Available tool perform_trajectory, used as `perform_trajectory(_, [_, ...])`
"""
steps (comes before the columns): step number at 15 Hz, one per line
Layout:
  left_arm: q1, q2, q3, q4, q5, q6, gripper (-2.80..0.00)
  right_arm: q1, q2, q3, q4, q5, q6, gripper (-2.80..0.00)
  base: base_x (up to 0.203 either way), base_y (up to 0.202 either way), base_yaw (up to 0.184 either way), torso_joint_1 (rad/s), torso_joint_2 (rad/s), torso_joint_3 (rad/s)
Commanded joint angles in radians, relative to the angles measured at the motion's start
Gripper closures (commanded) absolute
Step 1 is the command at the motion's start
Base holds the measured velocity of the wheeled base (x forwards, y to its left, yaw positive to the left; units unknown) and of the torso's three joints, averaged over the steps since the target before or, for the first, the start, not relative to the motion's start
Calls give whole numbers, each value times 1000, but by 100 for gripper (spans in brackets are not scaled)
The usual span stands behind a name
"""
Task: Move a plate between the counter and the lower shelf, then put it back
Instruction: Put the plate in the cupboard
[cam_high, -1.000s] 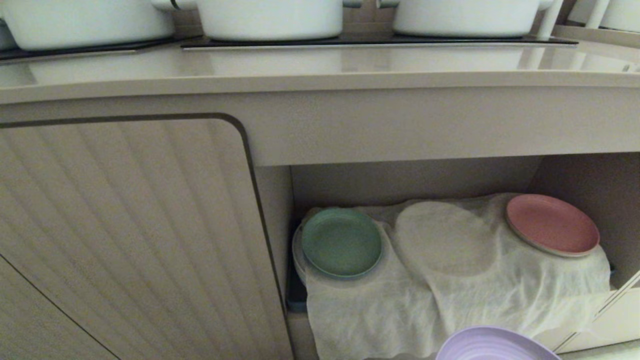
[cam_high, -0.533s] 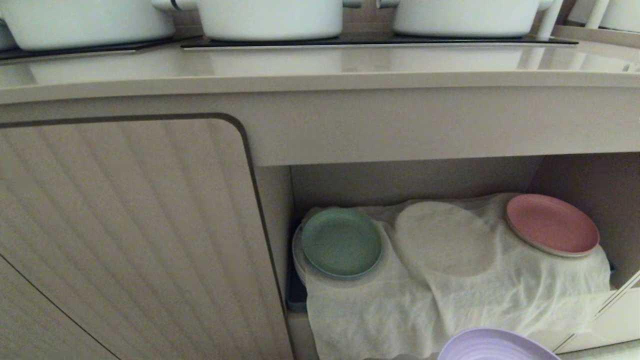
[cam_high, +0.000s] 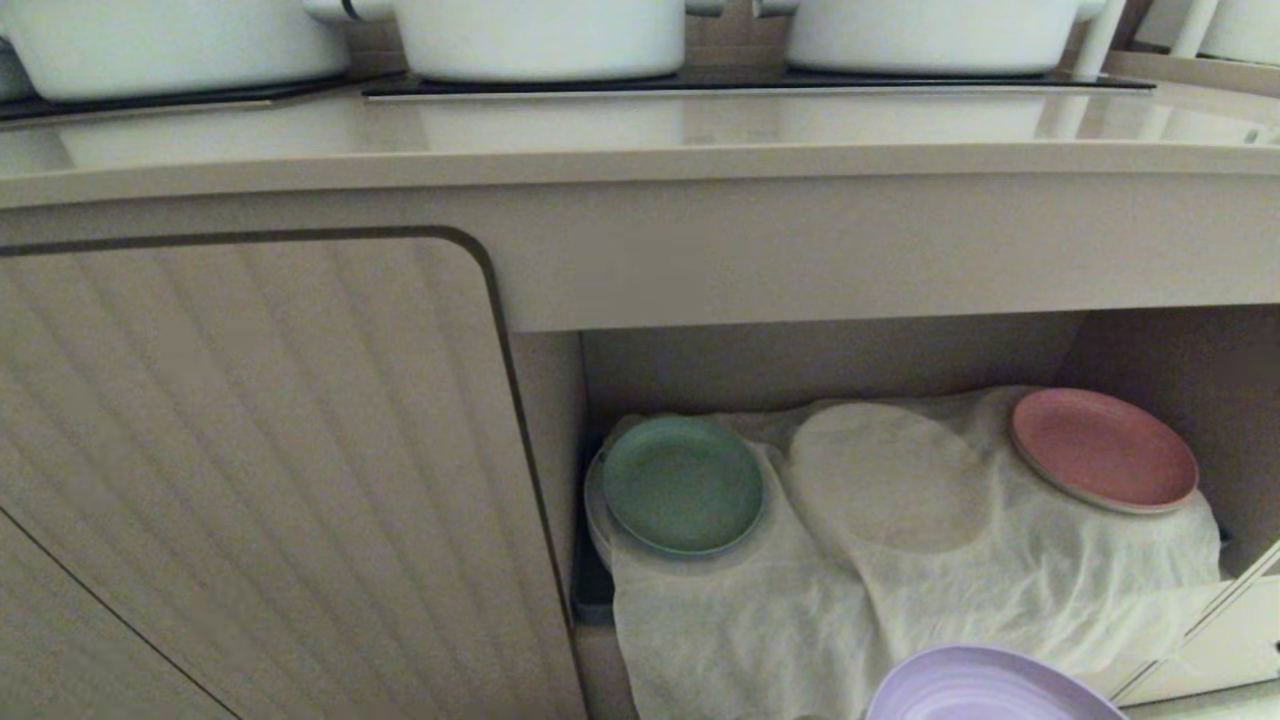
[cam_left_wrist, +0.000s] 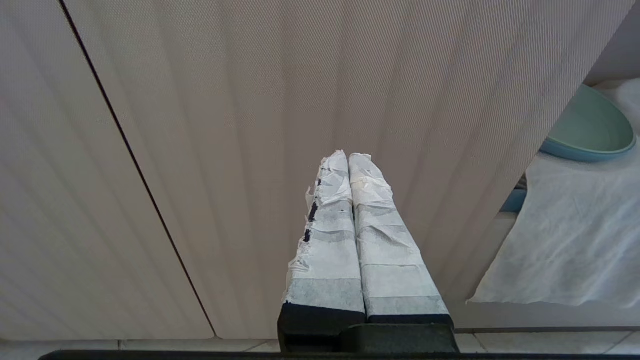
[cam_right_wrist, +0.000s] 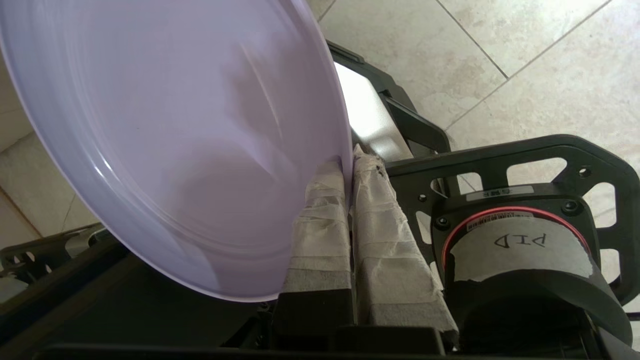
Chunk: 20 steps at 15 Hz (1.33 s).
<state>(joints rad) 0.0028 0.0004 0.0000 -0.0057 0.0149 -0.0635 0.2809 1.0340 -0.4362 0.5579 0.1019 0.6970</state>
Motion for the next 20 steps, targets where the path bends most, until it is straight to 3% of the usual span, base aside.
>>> perform_trajectory(1, [0, 0, 0, 0, 0, -1, 0, -18, 83, -30, -5, 2, 5, 0, 0, 0, 0, 0, 0, 0])
perform_trajectory(9, [0, 0, 0, 0, 0, -1, 0, -201, 350, -82, -234, -6, 2, 0, 0, 0, 0, 0, 0, 0])
perform_trajectory(12, [0, 0, 0, 0, 0, -1, 0, -216, 437, -81, -327, -51, 14, 0, 0, 0, 0, 0, 0, 0])
perform_trajectory(17, [0, 0, 0, -1, 0, -1, 0, -216, 552, -90, -472, -74, 130, 0, 0, 0, 0, 0, 0, 0])
perform_trajectory(20, [0, 0, 0, -2, 0, -1, 0, -214, 615, -105, -527, -134, 174, 0, 0, 0, 0, 0, 0, 0])
